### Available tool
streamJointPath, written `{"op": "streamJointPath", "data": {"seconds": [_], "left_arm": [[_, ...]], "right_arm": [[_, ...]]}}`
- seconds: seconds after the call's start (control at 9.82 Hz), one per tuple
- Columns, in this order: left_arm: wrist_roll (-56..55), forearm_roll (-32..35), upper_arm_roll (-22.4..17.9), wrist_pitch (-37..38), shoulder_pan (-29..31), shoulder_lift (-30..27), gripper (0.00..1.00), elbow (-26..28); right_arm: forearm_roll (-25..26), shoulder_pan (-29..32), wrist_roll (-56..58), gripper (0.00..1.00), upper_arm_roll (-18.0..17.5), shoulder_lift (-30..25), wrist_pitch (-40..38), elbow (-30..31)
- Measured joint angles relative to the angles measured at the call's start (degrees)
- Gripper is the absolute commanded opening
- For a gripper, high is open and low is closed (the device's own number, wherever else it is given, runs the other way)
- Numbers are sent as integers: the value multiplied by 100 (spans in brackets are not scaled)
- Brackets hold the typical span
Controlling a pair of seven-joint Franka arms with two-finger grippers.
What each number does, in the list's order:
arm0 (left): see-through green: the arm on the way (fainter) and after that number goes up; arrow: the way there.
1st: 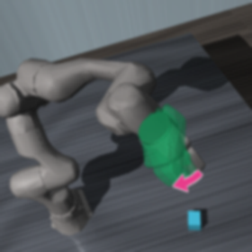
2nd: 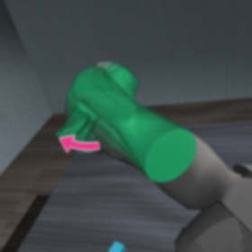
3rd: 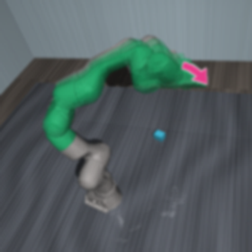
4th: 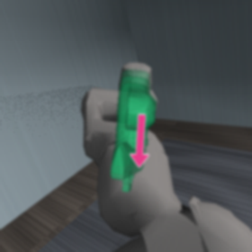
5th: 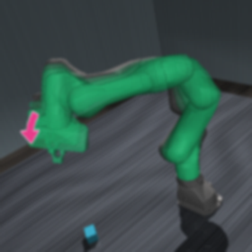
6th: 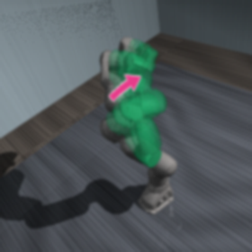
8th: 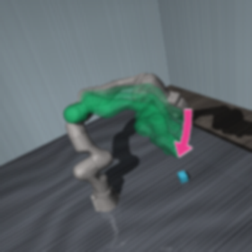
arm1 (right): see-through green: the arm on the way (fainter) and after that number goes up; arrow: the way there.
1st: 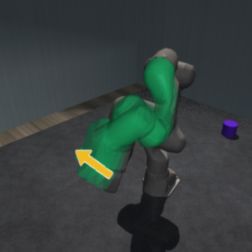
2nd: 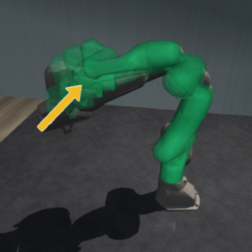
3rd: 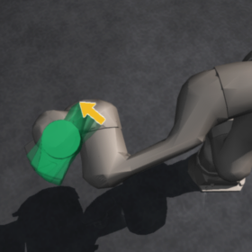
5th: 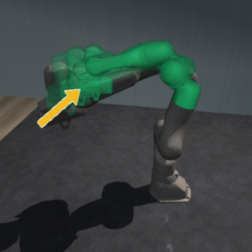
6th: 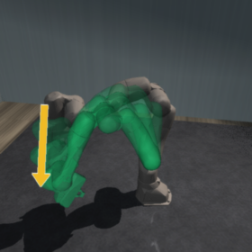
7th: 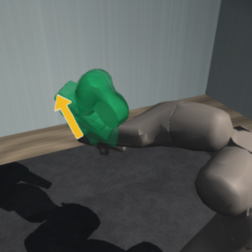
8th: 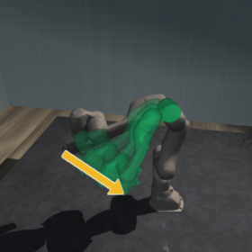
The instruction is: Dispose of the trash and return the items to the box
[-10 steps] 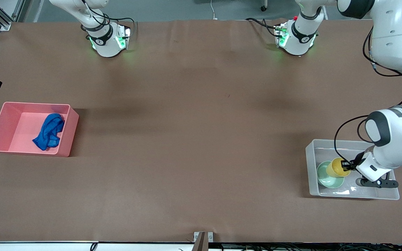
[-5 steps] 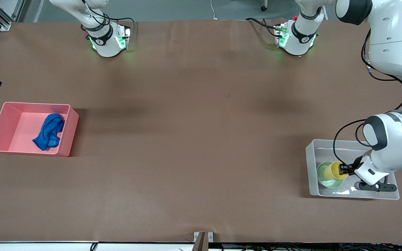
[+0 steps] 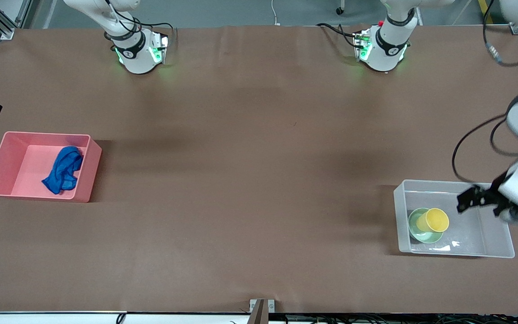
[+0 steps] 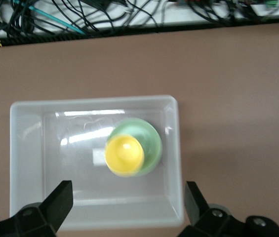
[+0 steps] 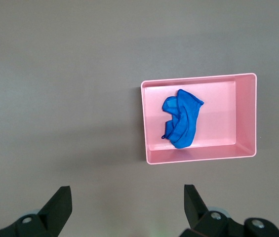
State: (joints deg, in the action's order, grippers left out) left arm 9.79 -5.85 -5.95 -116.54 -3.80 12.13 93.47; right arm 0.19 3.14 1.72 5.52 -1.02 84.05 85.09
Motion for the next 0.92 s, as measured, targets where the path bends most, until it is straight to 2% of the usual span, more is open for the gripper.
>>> {"op": "streamJointPath", "data": {"seconds": [0.2,0.41,0.61,0.92], "left_arm": [[-616,287,344,1240,27,-1106,100,247],[-1025,477,755,2025,68,-1793,100,251],[-1043,481,803,2563,72,-1887,100,-131],[-1064,485,789,3181,95,-1423,100,-918]], "right_arm": [[0,4,0,100,-1,1,0,0],[0,7,0,100,-2,2,0,-1],[0,9,0,100,-4,2,-1,-1],[0,10,0,100,-4,2,-2,-1]]}}
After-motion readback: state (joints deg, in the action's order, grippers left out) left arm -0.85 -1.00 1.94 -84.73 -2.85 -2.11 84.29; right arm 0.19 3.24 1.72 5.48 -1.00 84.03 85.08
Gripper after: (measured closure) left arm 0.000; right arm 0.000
